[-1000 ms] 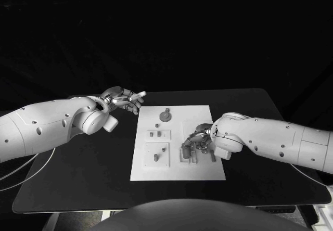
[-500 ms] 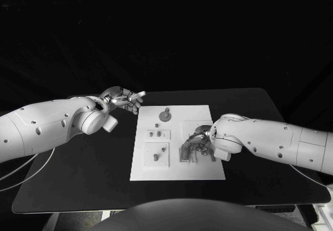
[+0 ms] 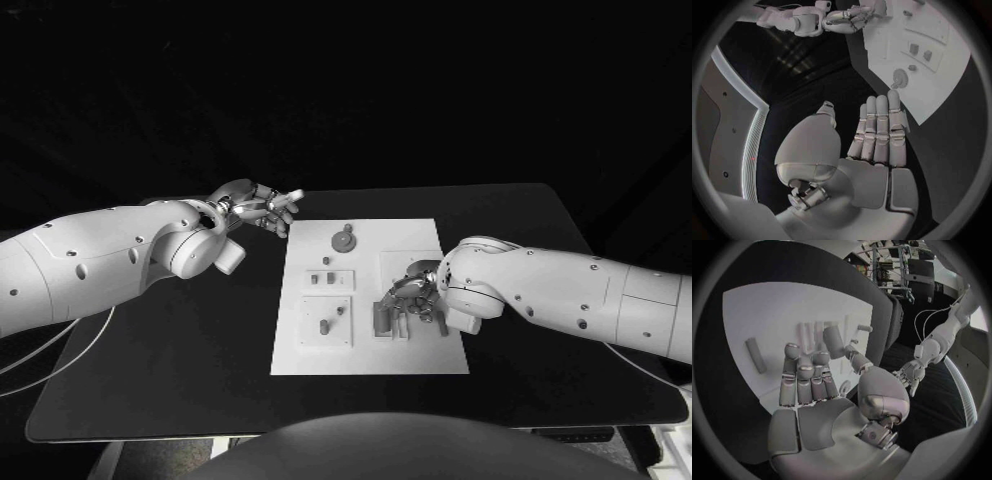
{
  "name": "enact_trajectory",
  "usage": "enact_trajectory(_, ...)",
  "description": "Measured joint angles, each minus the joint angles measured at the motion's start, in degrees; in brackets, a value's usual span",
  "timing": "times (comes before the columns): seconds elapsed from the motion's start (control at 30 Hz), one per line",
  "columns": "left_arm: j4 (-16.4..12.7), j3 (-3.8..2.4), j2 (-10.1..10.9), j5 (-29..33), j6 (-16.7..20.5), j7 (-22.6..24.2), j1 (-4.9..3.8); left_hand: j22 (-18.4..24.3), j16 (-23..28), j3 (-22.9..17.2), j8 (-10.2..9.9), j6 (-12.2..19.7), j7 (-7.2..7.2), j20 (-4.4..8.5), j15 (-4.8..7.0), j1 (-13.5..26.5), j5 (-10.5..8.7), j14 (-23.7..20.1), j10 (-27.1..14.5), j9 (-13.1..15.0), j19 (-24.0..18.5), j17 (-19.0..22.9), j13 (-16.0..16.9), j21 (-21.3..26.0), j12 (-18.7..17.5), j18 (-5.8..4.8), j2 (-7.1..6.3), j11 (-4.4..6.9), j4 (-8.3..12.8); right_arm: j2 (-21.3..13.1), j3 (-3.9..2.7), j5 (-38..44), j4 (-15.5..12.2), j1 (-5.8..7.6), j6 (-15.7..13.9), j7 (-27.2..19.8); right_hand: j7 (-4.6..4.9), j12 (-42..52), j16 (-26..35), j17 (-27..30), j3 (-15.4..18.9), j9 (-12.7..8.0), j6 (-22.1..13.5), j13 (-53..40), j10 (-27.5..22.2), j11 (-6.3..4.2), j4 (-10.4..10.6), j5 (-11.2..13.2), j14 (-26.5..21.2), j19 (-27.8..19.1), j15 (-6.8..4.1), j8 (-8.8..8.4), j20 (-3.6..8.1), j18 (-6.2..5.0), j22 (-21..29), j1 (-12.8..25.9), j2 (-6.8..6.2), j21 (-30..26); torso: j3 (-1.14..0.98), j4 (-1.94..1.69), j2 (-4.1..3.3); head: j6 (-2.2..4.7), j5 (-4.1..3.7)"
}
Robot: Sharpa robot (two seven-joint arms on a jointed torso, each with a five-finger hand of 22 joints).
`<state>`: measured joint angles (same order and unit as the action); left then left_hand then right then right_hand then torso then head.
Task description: Assemble the parts on the task board
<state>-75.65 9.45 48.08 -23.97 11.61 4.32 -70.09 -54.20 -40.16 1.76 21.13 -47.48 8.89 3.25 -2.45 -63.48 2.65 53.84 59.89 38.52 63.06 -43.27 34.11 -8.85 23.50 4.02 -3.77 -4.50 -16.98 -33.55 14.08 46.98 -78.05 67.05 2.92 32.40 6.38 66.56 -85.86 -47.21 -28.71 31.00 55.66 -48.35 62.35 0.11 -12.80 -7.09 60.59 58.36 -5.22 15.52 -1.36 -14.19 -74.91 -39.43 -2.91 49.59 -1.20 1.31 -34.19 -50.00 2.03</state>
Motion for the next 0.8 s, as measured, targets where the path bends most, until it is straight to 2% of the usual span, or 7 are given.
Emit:
enact_trajectory(0.5,-0.02,0.00,0.01,-0.03,0.00,-0.14,0.00,-0.01,-0.20,0.00,0.00,0.00,0.00,0.00,0.00,0.00,0.00,0.00,0.00,-0.05,0.00,0.00,0.00,0.00,0.00,-0.06,0.00,0.00,0.00,-0.27,0.07,1.82,-0.47,-0.12,-0.29,-0.23,-0.02,0.00,0.00,0.00,-0.16,0.00,-0.01,-0.12,0.00,0.00,0.16,0.00,-0.29,0.00,-0.07,0.00,0.00,0.00,0.00,0.00,0.00,0.00,0.01,-0.02,0.01,-0.01,0.02)
enact_trajectory(0.8,0.02,0.00,0.01,-0.06,-0.01,-0.17,0.00,-0.01,-0.20,0.00,0.00,0.00,0.00,0.00,0.00,0.00,0.00,0.00,0.00,-0.05,0.00,0.00,0.00,0.00,0.00,0.03,0.00,0.00,0.00,-2.21,0.06,4.63,-2.46,-0.13,-2.40,-1.19,-0.11,0.00,0.00,-0.01,-0.42,0.01,-0.09,-0.12,0.00,0.00,-0.11,0.00,-0.32,0.00,-0.04,0.00,0.00,0.00,0.00,-0.94,-0.94,0.00,0.01,-0.01,0.02,-0.01,0.03)
